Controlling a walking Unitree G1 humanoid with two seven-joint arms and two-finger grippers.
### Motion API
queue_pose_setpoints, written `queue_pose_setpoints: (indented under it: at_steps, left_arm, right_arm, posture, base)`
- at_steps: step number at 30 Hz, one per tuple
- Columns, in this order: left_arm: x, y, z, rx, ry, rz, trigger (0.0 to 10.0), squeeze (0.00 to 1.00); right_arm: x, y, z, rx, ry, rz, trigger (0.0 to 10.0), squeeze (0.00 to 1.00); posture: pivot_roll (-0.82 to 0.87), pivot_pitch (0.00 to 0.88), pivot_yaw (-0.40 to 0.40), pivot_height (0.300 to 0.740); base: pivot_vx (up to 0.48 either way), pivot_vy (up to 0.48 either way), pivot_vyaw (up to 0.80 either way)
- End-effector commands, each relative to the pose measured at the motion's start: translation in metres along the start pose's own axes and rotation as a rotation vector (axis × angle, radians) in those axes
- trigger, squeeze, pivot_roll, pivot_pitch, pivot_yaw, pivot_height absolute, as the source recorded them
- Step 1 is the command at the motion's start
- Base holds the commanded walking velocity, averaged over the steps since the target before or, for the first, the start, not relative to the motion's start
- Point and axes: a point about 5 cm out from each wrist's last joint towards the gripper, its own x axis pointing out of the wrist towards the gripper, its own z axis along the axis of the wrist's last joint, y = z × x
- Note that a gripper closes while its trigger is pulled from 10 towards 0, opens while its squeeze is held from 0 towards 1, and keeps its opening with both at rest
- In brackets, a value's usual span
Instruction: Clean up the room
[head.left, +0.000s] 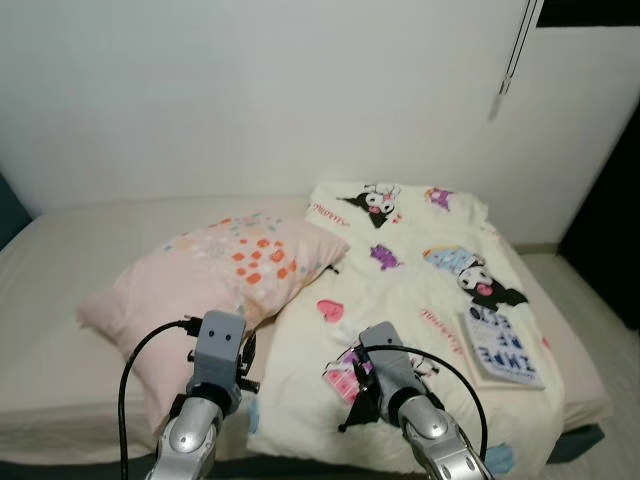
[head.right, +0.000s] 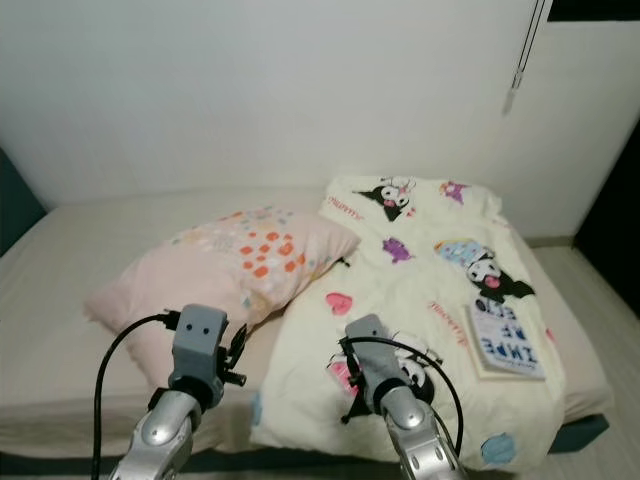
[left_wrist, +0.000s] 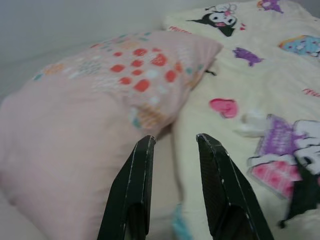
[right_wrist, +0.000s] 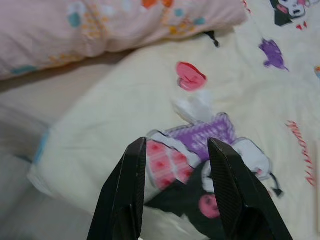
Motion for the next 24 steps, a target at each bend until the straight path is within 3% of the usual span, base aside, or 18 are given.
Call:
queue_pose_setpoints:
  at_steps: [1, 10, 19, 24]
  left_arm:
    - [-0.001, 0.001, -0.007, 0.018, 0.038, 0.003, 10.0, 0.00]
    - [-0.003, -0.008, -0.006, 0.011, 0.021, -0.027, 10.0, 0.00]
    - [-0.004, -0.006, -0.002, -0.006, -0.010, -0.010, 10.0, 0.00]
    - [-0.006, -0.005, -0.003, -0.056, -0.007, -0.008, 10.0, 0.00]
  right_arm:
    - [0.000, 0.006, 0.000, 0.009, -0.001, 0.021, 10.0, 0.00]
    - [0.000, 0.005, 0.000, 0.019, -0.011, 0.013, 10.0, 0.00]
    - [-0.001, 0.000, 0.003, 0.010, -0.043, -0.030, 10.0, 0.00]
    - [-0.003, -0.007, 0.003, 0.017, -0.052, -0.060, 10.0, 0.00]
  posture:
    - [0.06, 0.006, -0.017, 0.740]
    - [0.06, 0.008, -0.016, 0.740]
    - [0.06, 0.011, -0.020, 0.740]
    - [0.06, 0.015, -0.021, 0.740]
  base:
    - [0.000, 0.000, 0.00]
    - [0.000, 0.000, 0.00]
    - [0.000, 0.000, 0.00]
    - [0.000, 0.000, 0.00]
